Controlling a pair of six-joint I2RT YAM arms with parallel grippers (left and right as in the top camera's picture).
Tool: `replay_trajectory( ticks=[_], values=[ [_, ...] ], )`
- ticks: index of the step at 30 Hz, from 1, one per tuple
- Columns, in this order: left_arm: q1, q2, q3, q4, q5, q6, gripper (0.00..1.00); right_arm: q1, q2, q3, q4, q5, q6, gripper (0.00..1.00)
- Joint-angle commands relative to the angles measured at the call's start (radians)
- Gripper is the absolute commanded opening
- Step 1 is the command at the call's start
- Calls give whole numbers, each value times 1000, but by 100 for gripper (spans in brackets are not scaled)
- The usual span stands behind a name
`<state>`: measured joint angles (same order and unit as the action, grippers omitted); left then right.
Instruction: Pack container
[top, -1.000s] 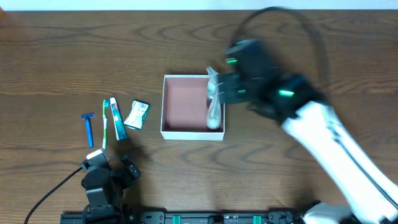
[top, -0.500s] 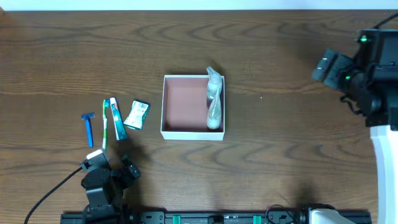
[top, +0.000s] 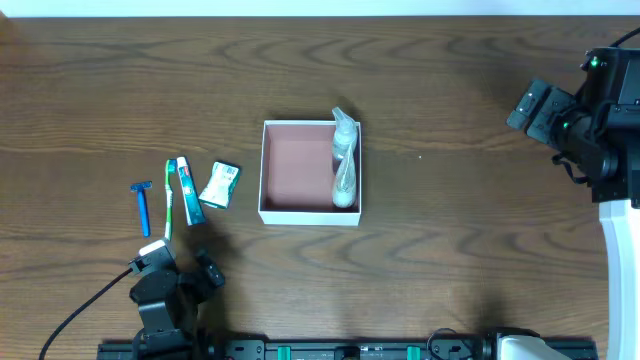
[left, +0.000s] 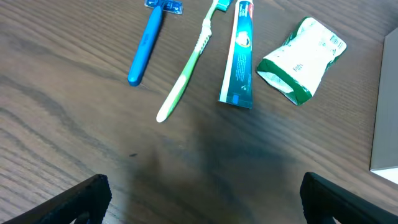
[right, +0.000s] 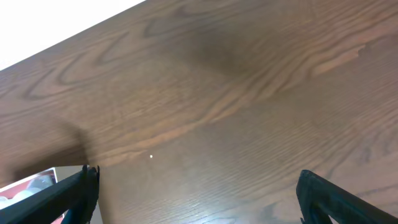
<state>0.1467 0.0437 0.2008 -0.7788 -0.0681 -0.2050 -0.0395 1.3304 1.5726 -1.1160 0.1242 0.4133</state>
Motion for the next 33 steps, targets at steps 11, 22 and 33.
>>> replay_trajectory(
  ticks=[11,22,33],
  values=[
    [-2,-7,-19,-18,-32,23,98,-6,3,-5,-3,-1,1,99],
    [-2,-7,-19,157,63,-107,98,-6,3,-5,-3,-1,1,99],
    [-2,150,124,373,131,-182,98,-6,3,-5,-3,-1,1,99]
  ],
)
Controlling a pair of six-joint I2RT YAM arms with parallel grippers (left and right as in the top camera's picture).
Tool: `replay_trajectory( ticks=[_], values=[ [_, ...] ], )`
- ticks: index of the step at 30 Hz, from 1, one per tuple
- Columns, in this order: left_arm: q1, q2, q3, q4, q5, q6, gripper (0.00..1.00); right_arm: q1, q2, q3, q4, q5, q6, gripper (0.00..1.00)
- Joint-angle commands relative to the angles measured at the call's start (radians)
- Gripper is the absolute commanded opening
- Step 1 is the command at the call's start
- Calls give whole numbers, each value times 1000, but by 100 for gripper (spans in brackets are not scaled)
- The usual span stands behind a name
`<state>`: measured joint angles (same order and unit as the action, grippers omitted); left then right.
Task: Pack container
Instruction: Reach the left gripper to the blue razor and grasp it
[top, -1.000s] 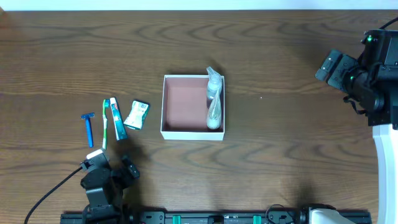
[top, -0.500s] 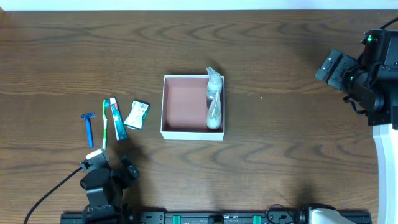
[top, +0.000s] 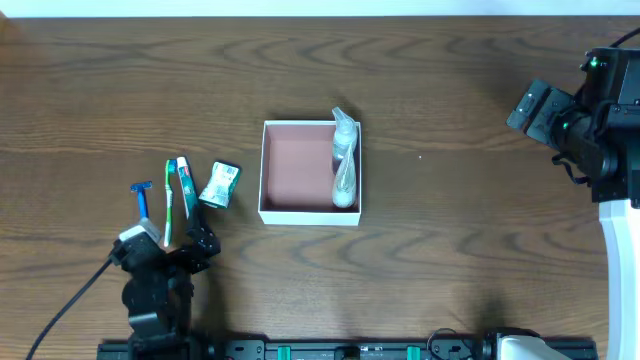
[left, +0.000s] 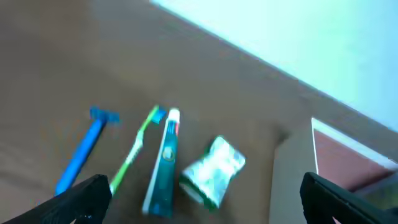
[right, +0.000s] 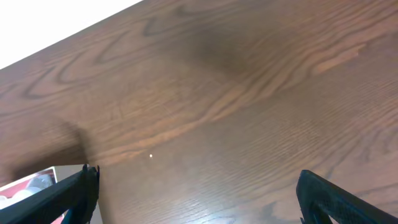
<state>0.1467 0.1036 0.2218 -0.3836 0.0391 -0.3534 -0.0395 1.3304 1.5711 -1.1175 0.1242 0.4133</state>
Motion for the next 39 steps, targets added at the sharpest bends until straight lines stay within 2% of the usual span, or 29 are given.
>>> replay_trajectory(
  ticks=[1,4,11,14,19,25,31,39],
  values=[
    [-1,151,153,-56,13,-33,98,-6,3,-3,-1,-1,1,99],
    [1,386,348,-182,-29,26,98,-6,3,-3,-1,-1,1,99],
    [12,971,855,-470,-58,291,98,-6,3,-3,-1,-1,1,99],
    [17,1128,979,-502,-58,302,98,-6,3,-3,-1,-1,1,99],
    [49,1303,1000,-416,-59,370,98,-6,3,-3,-2,-1,1,99],
    [113,1484,1000,-451,-58,480,98,-6,3,-3,-1,-1,1,99],
    [165,1585,1000,-425,-58,544,100,-6,3,-3,-1,-1,1,99],
    [191,1728,1000,-364,-58,613,88,-6,3,-3,-1,-1,1,99]
  ],
)
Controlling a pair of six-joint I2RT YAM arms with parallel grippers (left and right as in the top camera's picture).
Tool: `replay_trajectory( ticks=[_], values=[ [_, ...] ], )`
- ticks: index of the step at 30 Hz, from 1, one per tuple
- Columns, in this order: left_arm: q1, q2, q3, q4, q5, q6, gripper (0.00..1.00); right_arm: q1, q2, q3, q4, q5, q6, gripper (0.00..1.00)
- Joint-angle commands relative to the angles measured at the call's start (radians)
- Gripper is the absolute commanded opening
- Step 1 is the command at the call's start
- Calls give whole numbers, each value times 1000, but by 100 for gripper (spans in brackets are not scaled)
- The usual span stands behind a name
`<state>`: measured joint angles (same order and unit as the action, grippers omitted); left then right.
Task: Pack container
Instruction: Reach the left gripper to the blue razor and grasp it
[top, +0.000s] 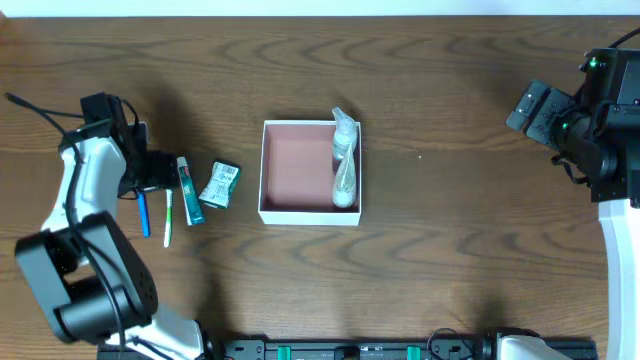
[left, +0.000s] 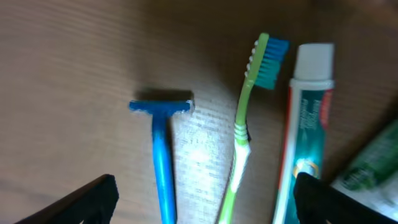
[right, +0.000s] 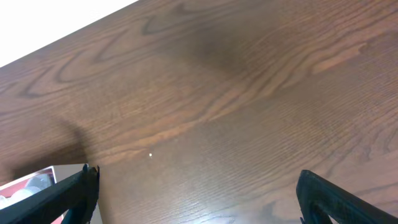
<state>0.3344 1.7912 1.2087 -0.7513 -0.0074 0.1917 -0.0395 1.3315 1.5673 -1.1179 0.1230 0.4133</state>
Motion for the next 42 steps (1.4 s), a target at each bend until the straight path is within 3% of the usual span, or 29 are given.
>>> replay_trajectory(
  ticks=[1,11,24,28,42],
  values=[
    [3,53,13,10,-12,82,86,-6,2,0,-1,0,1,99],
    [5,129,12,54,-11,84,69,-6,2,0,-1,0,1,99],
    [5,181,11,71,12,76,63,-6,2,0,-1,0,1,99],
    [5,182,8,76,74,73,63,-6,2,0,-1,0,1,99],
    [5,182,-13,71,75,72,64,-6,2,0,-1,0,1,99]
  ],
)
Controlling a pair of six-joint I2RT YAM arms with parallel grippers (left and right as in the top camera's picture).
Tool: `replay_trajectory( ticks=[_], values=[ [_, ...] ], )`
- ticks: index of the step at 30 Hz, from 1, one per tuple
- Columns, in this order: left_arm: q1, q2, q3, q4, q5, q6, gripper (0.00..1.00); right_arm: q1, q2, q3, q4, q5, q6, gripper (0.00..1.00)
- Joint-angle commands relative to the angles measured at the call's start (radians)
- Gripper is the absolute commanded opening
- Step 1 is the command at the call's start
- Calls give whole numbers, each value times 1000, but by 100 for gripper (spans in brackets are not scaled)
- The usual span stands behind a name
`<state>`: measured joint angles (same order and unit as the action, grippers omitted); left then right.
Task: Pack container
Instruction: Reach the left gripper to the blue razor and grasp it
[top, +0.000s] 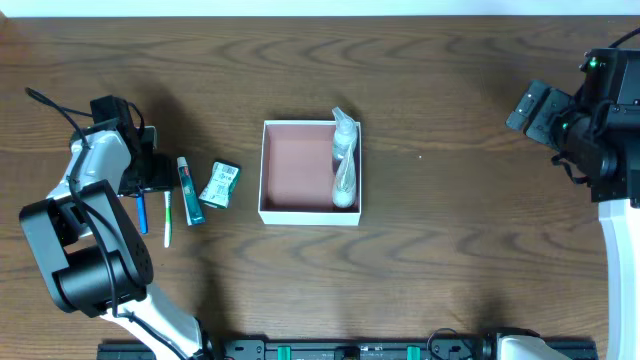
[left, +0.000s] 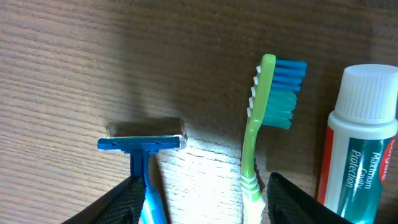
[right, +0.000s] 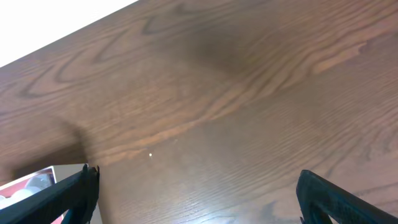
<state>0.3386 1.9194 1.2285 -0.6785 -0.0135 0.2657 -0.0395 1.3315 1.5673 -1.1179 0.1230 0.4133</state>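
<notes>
A white box (top: 265, 172) with a pink floor stands mid-table, and a clear spray bottle (top: 345, 160) lies along its right wall. Left of the box lie a blue razor (left: 141, 144), a green toothbrush (left: 261, 106), a toothpaste tube (left: 364, 143) and a green-and-white packet (top: 220, 185). My left gripper (left: 202, 205) is open, low over the table. Its fingers straddle the razor and toothbrush handles side by side. My right gripper (right: 199, 199) is open over bare wood at the far right, holding nothing.
The dark wooden table (top: 450, 230) stretches between the box and the right arm (top: 600, 120). The left arm (top: 90, 160) reaches in from the left edge. The table's back edge (right: 68, 34) shows in the right wrist view.
My left gripper has come lower and closer to the razor and toothbrush. Its fingers now stand narrower around the two handles. The right arm has not moved.
My left gripper was open near the front edge, below the row of toiletries. It then stood slightly nearer them, its view tilted up. Later it was beyond the row, open above the razor and toothbrush heads. Now it is down around their handles. Box, bottle and right gripper stayed put.
</notes>
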Motion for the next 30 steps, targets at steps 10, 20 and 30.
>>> replay_trajectory(
  ticks=[10,20,30],
  values=[
    [-37,55,-34,-15,82,-1,64,-6,2,0,-1,0,1,99],
    [-48,89,-34,-23,80,-5,64,-6,2,0,-1,0,1,99],
    [-47,127,-34,-21,18,-5,64,-6,2,0,-1,0,1,99]
  ],
)
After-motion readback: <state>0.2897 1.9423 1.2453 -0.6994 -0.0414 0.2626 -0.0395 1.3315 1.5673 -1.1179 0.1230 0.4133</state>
